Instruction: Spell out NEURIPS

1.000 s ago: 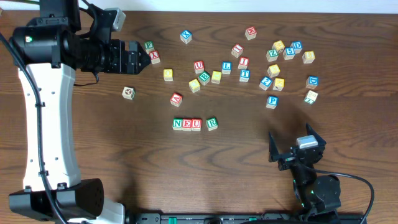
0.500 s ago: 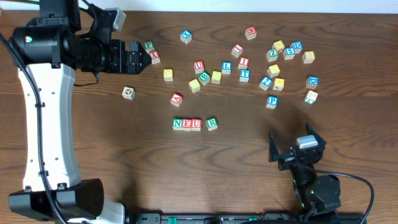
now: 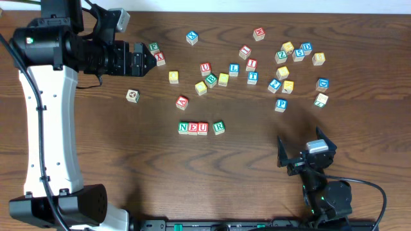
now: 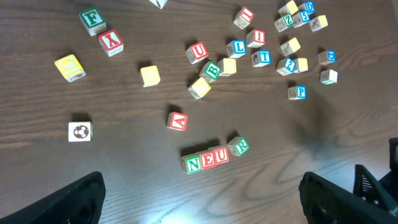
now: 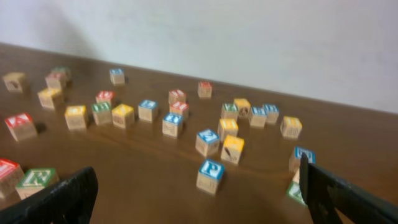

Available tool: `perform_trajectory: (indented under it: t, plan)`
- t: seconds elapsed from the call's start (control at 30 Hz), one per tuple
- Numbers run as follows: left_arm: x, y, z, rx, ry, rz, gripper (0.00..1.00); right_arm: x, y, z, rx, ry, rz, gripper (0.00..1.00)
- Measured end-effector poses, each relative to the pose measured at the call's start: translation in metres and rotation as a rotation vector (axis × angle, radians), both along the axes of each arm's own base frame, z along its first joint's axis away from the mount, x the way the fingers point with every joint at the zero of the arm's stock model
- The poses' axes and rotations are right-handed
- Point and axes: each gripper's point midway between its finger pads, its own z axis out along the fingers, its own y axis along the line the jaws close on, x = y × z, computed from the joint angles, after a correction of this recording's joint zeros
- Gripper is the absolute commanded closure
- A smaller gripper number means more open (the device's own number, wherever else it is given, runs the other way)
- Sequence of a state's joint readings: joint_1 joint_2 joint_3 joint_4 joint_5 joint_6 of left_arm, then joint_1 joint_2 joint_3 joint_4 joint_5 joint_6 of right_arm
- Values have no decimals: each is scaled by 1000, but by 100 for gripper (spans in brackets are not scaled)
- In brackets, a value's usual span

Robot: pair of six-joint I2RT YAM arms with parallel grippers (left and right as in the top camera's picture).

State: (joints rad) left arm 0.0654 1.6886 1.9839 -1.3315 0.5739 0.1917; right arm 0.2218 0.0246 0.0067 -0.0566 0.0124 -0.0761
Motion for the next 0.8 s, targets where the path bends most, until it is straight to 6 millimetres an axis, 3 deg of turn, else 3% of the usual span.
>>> perform_trajectory:
  t: [0.07, 0.13, 0.3, 0.4, 0.63, 0.8]
  plan:
    - [0, 0, 0, 0, 0, 0, 2, 0, 4, 15, 34, -57, 23, 1]
    - [0, 0, 0, 0, 0, 0, 2, -4, 13, 43, 83, -159, 80, 1]
    - [0, 0, 0, 0, 0, 0, 2, -9, 23, 58, 103, -133, 141, 1]
    - [0, 0, 0, 0, 1, 0, 2, -5, 26, 72, 83, -27, 153, 1]
    - [0, 0, 0, -2, 1, -1, 2, 43, 45, 118, 40, 283, 184, 1]
    - [0, -1, 0, -3, 0, -2, 2, 74, 67, 123, 42, 472, 264, 1]
